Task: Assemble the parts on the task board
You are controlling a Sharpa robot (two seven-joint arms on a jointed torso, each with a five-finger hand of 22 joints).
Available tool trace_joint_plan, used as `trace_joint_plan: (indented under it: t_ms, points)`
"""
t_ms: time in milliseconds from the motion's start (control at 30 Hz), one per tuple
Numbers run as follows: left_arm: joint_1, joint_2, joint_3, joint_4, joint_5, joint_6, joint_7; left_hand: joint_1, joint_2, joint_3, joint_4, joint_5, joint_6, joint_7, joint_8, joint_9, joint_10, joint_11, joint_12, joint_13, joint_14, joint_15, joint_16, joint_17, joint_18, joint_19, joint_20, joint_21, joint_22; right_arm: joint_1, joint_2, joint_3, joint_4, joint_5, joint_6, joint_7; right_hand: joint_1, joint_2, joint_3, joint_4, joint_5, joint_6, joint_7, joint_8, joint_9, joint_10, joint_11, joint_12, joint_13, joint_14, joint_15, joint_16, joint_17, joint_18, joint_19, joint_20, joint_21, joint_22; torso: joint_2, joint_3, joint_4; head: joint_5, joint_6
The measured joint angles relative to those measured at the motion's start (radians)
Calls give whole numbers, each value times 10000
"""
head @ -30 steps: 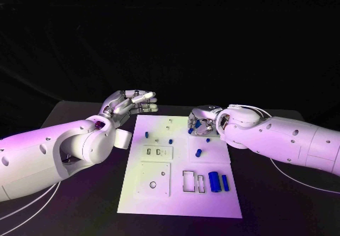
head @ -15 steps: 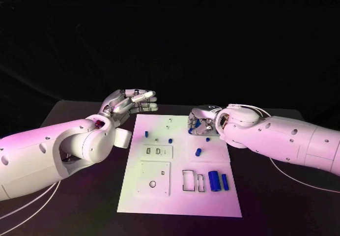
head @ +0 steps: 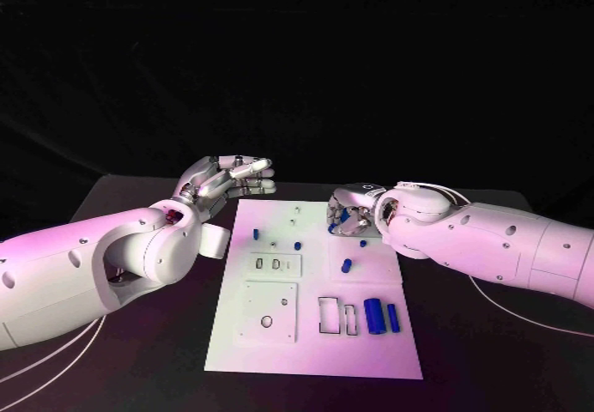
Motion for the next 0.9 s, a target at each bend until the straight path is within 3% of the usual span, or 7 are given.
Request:
trace_joint_plan:
  t_ms: [567, 633, 900]
  points:
    - [2, 26, 0, -30, 2, 3, 0, 0, 0, -40, -40, 0, 0, 0, -50, -1, -36, -37, 0, -1, 0, 0, 0, 19, 0, 0, 0, 2, -8, -87, 127, 12, -125, -126, -90, -133, 94, -95, 179, -16, 44, -1, 0, 8, 80, 0, 1, 1, -15, 0, 0, 1, -37, 4, 0, 0, 85, 122, 11, -5, -1, 10, -21]
    - [2, 26, 0, -31, 2, 3, 0, 0, 0, -40, -40, 0, 0, 0, -50, -1, -36, -37, 0, -1, 0, 0, 0, 18, -1, 0, 0, 2, -8, -94, 127, 12, -125, -135, -137, -141, 94, -95, 279, 4, 105, -2, 0, 83, 116, 26, 14, 1, -15, 0, 0, 43, -43, -145, 0, 0, 174, 213, 11, -5, -1, 13, -22]
    - [2, 19, 0, -42, 3, 3, -4, 0, 0, -40, -40, 0, 0, 0, -50, -2, -36, -37, 0, -1, 0, 0, 0, 17, 0, 0, 0, 2, -8, -145, -17, -9, 60, -152, -754, -180, 95, -96, 552, 111, 132, 297, -157, 356, 398, 549, -190, 101, 45, 37, -146, 153, 46, -146, 151, -71, 556, 734, 5, -5, -14, 33, 6]
